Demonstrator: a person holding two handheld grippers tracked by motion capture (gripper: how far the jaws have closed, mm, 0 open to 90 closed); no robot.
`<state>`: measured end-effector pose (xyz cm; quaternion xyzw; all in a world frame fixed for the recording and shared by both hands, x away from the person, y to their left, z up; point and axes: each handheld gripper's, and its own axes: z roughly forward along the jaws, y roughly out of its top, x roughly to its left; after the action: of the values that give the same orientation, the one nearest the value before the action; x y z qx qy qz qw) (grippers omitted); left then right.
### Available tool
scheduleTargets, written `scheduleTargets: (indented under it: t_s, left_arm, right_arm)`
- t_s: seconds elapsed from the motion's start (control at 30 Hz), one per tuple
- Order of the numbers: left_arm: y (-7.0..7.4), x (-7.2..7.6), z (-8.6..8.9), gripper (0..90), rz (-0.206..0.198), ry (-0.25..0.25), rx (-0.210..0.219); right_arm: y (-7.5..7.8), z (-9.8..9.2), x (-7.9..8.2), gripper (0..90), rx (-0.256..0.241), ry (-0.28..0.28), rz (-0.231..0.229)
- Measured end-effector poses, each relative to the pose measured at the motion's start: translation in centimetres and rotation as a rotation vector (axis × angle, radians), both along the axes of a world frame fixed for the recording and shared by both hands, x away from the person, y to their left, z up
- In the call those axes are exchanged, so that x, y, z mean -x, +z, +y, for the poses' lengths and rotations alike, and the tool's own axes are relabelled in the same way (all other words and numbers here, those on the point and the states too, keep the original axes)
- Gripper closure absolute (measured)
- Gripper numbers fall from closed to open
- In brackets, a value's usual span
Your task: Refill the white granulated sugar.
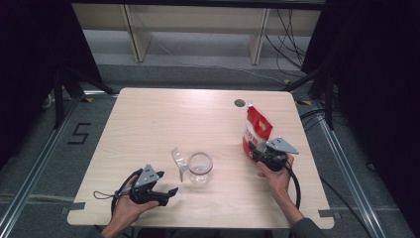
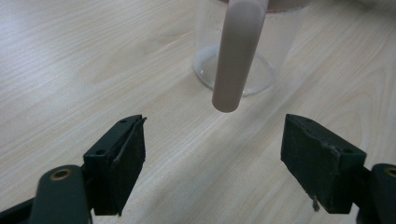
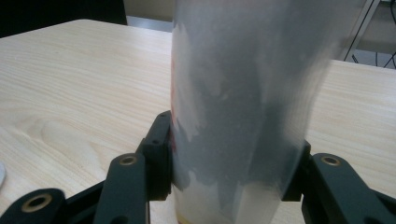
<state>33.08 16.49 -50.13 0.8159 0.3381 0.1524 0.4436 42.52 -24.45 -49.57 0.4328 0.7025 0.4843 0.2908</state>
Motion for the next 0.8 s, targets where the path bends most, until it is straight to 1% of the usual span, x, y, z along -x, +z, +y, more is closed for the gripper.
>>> scheduleTargets:
  t_s: [0.03, 0.13, 0.17, 0.2, 0.23, 0.27, 0.3, 0.33, 0.37, 0.4, 0.43, 0.47, 0.5, 0.53, 0.6, 0.63, 0.67, 0.7, 0.73, 0.77, 0.8]
  left_arm:
    - [0.05, 0.01, 0.02, 21.7, 0.004, 0.001, -0.005]
    - [-0.01, 0.01, -0.02, 21.7, 0.001, 0.001, 0.001]
    - [0.04, 0.00, 0.01, 21.7, 0.012, -0.008, -0.003]
    - [0.02, 0.02, -0.01, 21.7, 0.011, -0.006, -0.001]
    - [0.07, -0.01, 0.04, 21.7, 0.005, -0.015, -0.012]
    - [0.07, -0.01, 0.04, 21.7, 0.005, -0.015, -0.012]
    - [0.14, 0.03, 0.08, 21.7, 0.007, -0.009, -0.026]
    - [0.14, 0.03, 0.08, 21.7, 0.007, -0.009, -0.026]
    - [0.02, 0.13, -0.13, 21.7, 0.014, 0.004, 0.004]
    - [0.02, 0.13, -0.13, 21.7, 0.014, 0.004, 0.004]
    - [0.02, 0.12, -0.11, 21.7, 0.006, 0.000, -0.001]
    - [0.02, 0.12, -0.11, 21.7, 0.006, 0.000, -0.001]
    - [0.07, 0.12, -0.05, 21.7, 0.008, -0.004, -0.010]
    - [0.04, 0.17, -0.12, 21.7, 0.006, 0.004, -0.005]
    - [0.05, 0.14, -0.08, 21.7, 0.005, 0.003, -0.013]
    - [0.04, 0.17, -0.14, 21.7, 0.006, 0.005, -0.004]
    - [0.07, 0.16, -0.11, 21.7, 0.005, 0.002, -0.008]
    - [0.04, 0.17, -0.17, 21.7, 0.006, 0.007, -0.002]
    - [0.02, 0.18, -0.19, 21.7, 0.005, 0.005, 0.000]
    - [0.01, 0.18, -0.19, 21.7, 0.005, 0.004, 0.000]
    - [-0.01, 0.17, -0.21, 21.7, 0.004, 0.005, 0.001]
  right_arm:
    - [-0.16, -0.22, -0.12, 51.3, 0.020, -0.006, -0.040]
    - [-0.16, -0.13, 0.03, 51.3, 0.018, -0.016, -0.036]
    - [-0.15, -0.17, 0.07, 51.3, 0.029, -0.009, -0.031]
    - [-0.16, -0.19, 0.14, 51.2, 0.032, -0.007, -0.029]
    - [-0.26, -0.13, 0.22, 51.1, 0.025, -0.017, -0.033]
    - [-0.29, -0.13, 0.24, 51.1, 0.029, -0.016, -0.038]
    - [-0.28, -0.13, 0.28, 51.1, 0.033, -0.014, -0.036]
    - [-0.28, -0.13, 0.28, 51.1, 0.033, -0.014, -0.036]
    - [-0.38, -0.04, 0.24, 50.9, 0.026, -0.019, -0.047]
    - [-0.36, -0.07, 0.30, 50.7, 0.036, -0.022, -0.040]
    - [-0.38, -0.07, 0.30, 50.4, 0.035, -0.022, -0.038]
    - [-0.38, -0.07, 0.30, 50.4, 0.035, -0.022, -0.038]
    - [-0.48, -0.05, 0.21, 50.1, 0.036, -0.024, -0.050]
    - [-0.59, 0.25, 0.35, 49.8, 0.006, -0.047, -0.040]
    - [-0.62, 0.22, 0.24, 49.3, 0.009, -0.043, -0.048]
    - [-0.68, 0.25, 0.17, 49.0, 0.003, -0.045, -0.046]
    - [-0.68, 0.26, 0.14, 48.2, 0.001, -0.056, -0.036]
    - [-0.85, 0.33, -0.01, 47.3, -0.019, -0.054, -0.056]
    - [-0.88, 0.28, -0.12, 46.6, -0.020, -0.055, -0.064]
    - [-0.82, 0.24, -0.16, 46.1, -0.026, -0.055, -0.054]
    - [-0.89, 0.28, -0.24, 45.2, -0.036, -0.054, -0.063]
